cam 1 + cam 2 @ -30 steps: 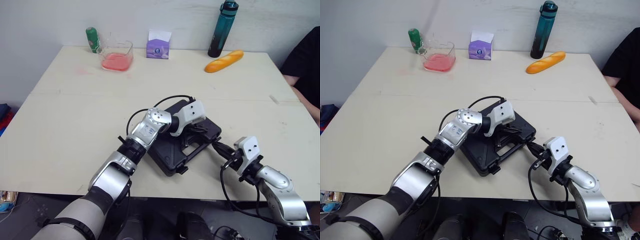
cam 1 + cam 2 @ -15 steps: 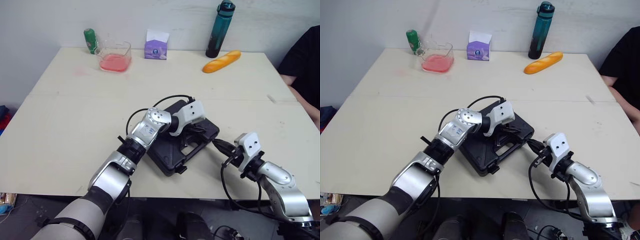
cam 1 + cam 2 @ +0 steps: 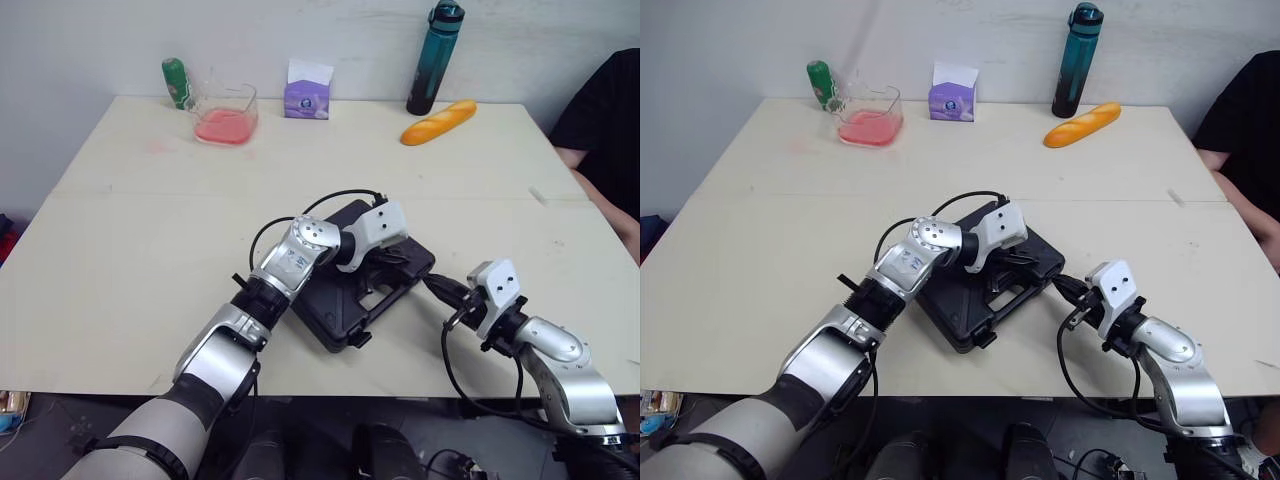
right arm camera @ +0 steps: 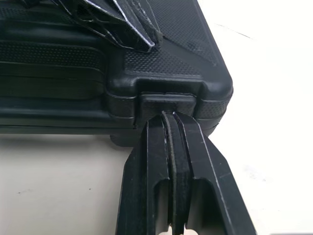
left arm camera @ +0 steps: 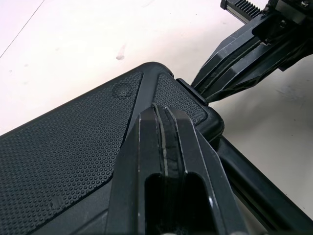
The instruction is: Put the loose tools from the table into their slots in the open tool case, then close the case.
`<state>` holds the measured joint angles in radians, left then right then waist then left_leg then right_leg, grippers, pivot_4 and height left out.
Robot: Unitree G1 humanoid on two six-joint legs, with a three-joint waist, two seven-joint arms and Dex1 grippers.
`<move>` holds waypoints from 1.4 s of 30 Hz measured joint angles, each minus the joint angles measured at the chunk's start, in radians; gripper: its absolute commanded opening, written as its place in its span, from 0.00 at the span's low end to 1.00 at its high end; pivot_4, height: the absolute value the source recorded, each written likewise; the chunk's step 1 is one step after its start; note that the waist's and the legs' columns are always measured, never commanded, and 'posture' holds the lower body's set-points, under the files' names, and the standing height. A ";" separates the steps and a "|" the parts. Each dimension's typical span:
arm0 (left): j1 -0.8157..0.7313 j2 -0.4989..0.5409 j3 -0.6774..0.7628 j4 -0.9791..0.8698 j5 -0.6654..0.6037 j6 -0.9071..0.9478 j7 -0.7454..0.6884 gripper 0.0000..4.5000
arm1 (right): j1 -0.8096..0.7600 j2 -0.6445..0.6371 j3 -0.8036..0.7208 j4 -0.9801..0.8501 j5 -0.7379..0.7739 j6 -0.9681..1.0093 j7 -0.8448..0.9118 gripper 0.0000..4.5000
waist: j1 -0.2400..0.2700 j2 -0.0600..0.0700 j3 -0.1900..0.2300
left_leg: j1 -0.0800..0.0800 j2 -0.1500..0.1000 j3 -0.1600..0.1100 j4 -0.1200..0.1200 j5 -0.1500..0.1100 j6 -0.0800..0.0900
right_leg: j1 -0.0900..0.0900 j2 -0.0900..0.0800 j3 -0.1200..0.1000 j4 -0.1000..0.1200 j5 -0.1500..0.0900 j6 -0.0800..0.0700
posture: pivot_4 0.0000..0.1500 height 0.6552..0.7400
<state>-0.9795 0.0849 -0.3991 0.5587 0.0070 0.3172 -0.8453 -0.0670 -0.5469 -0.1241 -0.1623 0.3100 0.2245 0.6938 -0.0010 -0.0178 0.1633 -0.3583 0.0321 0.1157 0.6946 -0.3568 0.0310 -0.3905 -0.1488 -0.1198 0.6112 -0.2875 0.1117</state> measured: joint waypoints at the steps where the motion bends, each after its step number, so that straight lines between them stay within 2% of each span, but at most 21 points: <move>1: 0.001 0.001 0.000 -0.001 0.000 0.000 0.000 0.00 | 0.000 0.000 0.000 0.000 0.000 0.000 0.001 0.01 | 0.000 0.000 0.000 | 0.000 0.000 0.000 0.000 0.000 0.000 | 0.000 0.000 0.000 0.000 0.000 0.000 | 1.00 1.00; 12: 0.037 0.004 0.020 -0.048 -0.002 -0.024 0.006 0.00 | -0.004 -0.002 -0.002 -0.001 0.000 0.015 0.012 0.01 | -0.001 0.000 0.000 | 0.001 0.000 0.000 -0.003 0.000 -0.003 | -0.001 0.000 0.006 -0.002 0.000 0.000 | 1.00 1.00; 17: 0.085 0.015 0.055 -0.130 -0.023 -0.058 -0.005 0.00 | 0.039 -0.046 -0.035 -0.025 0.015 0.013 0.046 0.01 | 0.005 0.008 0.005 | -0.003 -0.001 0.000 -0.007 0.002 -0.005 | -0.004 0.001 0.004 -0.006 0.000 0.000 | 1.00 1.00; 22: 0.143 0.109 0.112 -0.325 -0.094 -0.030 -0.068 0.00 | 0.144 -0.101 -0.119 -0.060 0.057 0.010 0.100 0.01 | 0.007 0.014 0.013 | -0.013 -0.002 0.002 -0.009 0.005 -0.004 | -0.011 0.006 -0.004 -0.004 0.001 0.001 | 1.00 1.00; 28: 0.218 0.239 0.178 -0.574 -0.197 -0.024 -0.168 0.00 | 0.236 -0.113 -0.153 -0.120 0.115 -0.019 0.199 0.01 | 0.011 0.014 0.013 | -0.012 -0.003 0.002 -0.009 0.005 -0.003 | -0.010 0.008 -0.004 -0.007 0.002 0.003 | 1.00 1.00; 32: 0.300 0.318 0.195 -0.671 -0.244 -0.001 -0.207 0.00 | 0.291 -0.112 -0.152 -0.148 0.116 -0.049 0.232 0.01 | 0.020 0.015 0.014 | -0.012 -0.003 0.002 -0.009 0.006 -0.002 | -0.010 0.008 -0.002 -0.008 0.002 0.004 | 1.00 1.00; 37: 0.413 0.412 0.226 -0.811 -0.298 0.053 -0.221 0.00 | 0.373 -0.104 -0.106 -0.204 0.114 -0.095 0.270 0.01 | 0.025 0.015 0.014 | -0.011 -0.002 0.001 -0.009 0.006 -0.003 | -0.009 0.009 -0.001 -0.009 0.002 0.004 | 1.00 1.00; 42: 0.451 0.431 0.215 -0.825 -0.291 0.087 -0.193 0.00 | 0.372 -0.104 -0.014 -0.224 0.099 -0.119 0.300 0.01 | 0.025 0.015 0.014 | -0.010 -0.003 0.001 -0.009 0.006 -0.002 | -0.009 0.008 0.000 -0.009 0.003 0.004 | 1.00 1.00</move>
<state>-0.5283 0.5156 -0.1844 -0.2667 -0.2843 0.4045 -1.0386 0.3055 -0.6508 -0.1380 -0.3859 0.4089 0.1051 0.9936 0.0243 -0.0029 0.1770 -0.3688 0.0288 0.1169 0.6860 -0.3507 0.0287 -0.3997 -0.1409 -0.1198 0.6024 -0.2849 0.1154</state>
